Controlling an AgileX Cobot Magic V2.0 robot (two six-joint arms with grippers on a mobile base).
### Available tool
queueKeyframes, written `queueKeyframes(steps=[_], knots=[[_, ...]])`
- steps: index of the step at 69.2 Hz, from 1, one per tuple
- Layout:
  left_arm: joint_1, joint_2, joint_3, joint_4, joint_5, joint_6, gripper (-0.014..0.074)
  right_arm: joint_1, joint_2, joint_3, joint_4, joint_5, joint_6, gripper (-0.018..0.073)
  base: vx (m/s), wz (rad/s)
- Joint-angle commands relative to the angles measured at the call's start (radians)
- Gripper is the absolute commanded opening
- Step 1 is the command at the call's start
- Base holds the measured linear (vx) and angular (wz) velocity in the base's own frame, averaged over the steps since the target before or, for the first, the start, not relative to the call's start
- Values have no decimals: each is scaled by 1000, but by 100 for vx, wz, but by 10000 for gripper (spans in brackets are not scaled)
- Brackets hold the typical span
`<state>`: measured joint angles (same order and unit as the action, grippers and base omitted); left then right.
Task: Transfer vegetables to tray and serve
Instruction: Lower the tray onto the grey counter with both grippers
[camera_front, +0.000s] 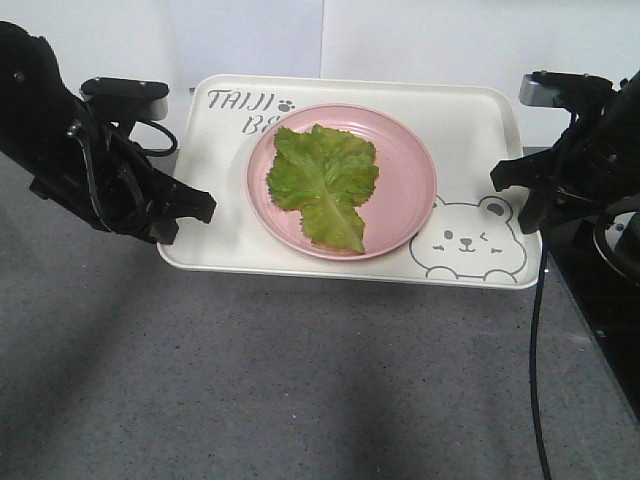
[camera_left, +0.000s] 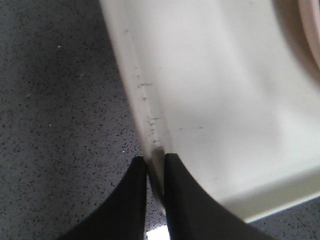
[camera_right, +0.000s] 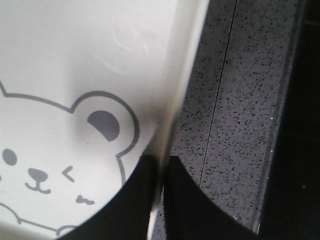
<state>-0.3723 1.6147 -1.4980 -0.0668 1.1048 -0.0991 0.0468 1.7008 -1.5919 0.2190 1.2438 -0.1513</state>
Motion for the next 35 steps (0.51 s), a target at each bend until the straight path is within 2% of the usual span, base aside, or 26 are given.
queueKeyframes(steps=[1,9,14,35], knots=[[-14,-46,-33,-88,-95,27,-7,12,-51,-27,93,-66,-32,-6,0,0],[-14,-46,-33,-76,-80,27,-7,12,-51,-27,94,-77,-61,-6,0,0],[-14,-46,-33,-35,-65,27,-7,12,-50,-27,107,-79,-86,-6,0,0],[-14,-45,-30,120,-44,-28,-7,12,16,-28,277,-83,-182,-6,0,0]])
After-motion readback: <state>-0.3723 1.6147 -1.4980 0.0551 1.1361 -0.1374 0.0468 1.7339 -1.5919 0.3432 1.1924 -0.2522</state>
